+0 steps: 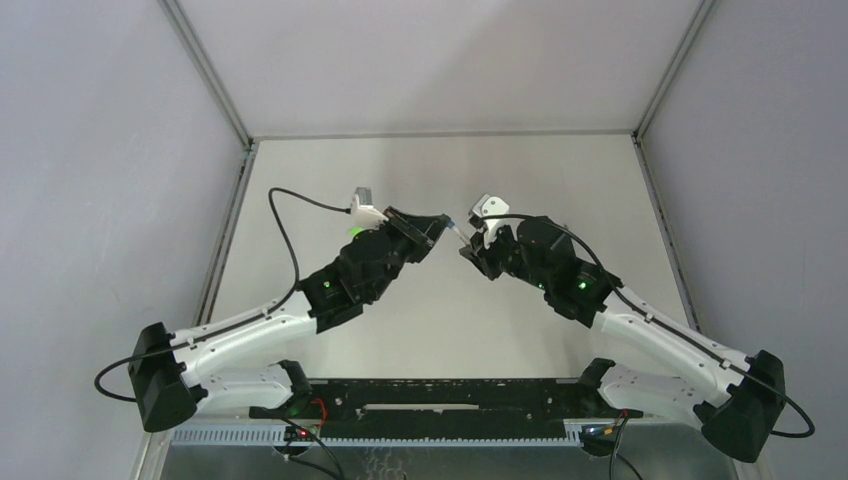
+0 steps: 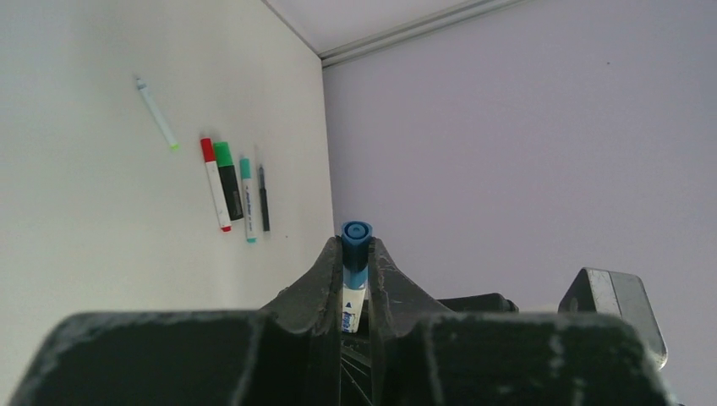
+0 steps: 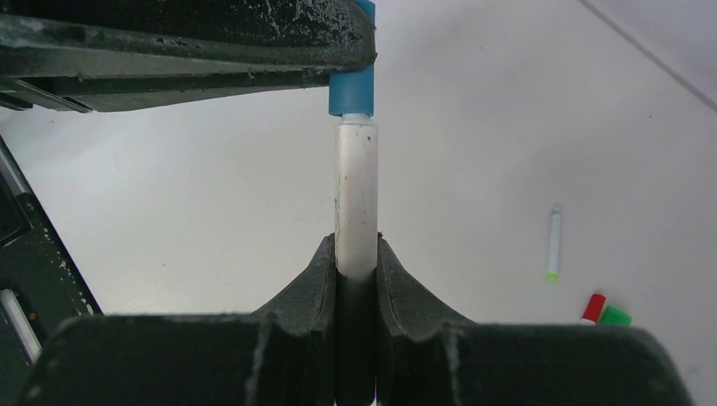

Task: Insert the pens into the pen caps
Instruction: Press the pen cap onto the pen.

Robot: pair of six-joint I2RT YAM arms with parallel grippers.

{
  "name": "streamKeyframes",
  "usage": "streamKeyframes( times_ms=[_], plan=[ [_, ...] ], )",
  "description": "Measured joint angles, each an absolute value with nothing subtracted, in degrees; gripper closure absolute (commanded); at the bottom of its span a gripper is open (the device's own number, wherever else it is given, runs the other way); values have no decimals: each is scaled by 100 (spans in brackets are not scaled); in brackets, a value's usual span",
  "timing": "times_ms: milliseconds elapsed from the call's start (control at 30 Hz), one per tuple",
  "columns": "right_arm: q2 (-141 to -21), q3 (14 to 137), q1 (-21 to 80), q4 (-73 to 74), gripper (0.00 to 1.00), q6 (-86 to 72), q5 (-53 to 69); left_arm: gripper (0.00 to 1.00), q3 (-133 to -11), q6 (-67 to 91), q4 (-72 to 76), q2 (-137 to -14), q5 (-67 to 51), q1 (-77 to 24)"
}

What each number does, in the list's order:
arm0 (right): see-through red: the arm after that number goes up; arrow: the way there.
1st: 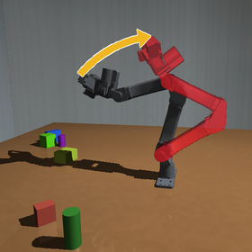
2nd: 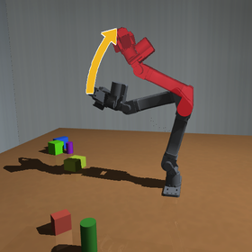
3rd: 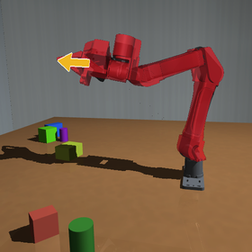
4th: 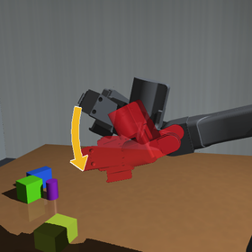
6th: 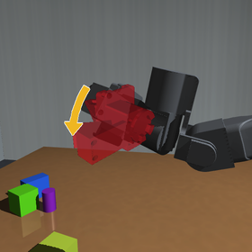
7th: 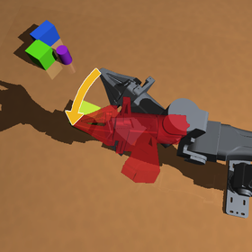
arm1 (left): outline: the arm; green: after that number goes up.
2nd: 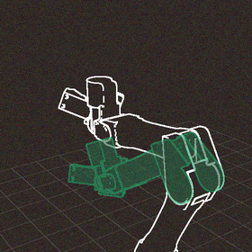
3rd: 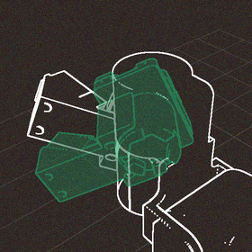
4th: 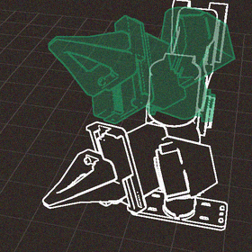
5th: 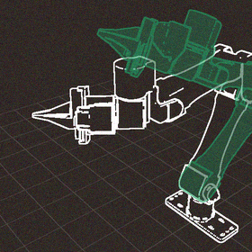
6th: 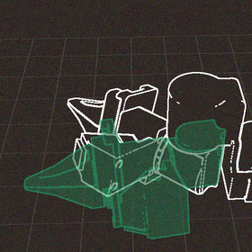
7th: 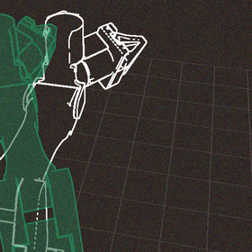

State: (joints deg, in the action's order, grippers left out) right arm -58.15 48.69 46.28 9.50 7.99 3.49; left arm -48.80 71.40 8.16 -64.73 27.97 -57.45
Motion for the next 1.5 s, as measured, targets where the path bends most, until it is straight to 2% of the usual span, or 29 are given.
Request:
streamKeyframes(
  times_ms=[167, 533, 633, 833, 1200, 1300, 1400, 1500],
  plan=[
    [-5638, 4869, 4628, 950, 100, 854, 336, 76, -5009, 7107, 801, -6471, 2838, -5846],
    [-5527, 4869, 4609, 821, 100, 864, 410, 71, -5103, 7098, 628, -6471, 2792, -6101],
    [-5472, 4869, 4556, 825, 100, 858, 482, 63, -5124, 7067, 617, -6466, 2794, -6123],
    [-5339, 4871, 4425, 733, 100, 790, 709, 42, -5105, 6735, 499, -6257, 2783, -6250],
    [-5221, 4886, 3874, 628, 100, 429, 1608, 32, -4062, 4772, 1372, -4884, 1634, -6407],
    [-5218, 4932, 3527, 666, 100, 327, 2217, 23, -3872, 4139, 1553, -4499, 1376, -6412],
    [-5216, 4945, 3109, 666, 100, 207, 2943, 7, -3835, 3529, 1730, -4163, 1264, -6412],
    [-5216, 4945, 2775, 661, 100, 58, 3588, 0, -3841, 3129, 1900, -4038, 1269, -6410]
  ],
)
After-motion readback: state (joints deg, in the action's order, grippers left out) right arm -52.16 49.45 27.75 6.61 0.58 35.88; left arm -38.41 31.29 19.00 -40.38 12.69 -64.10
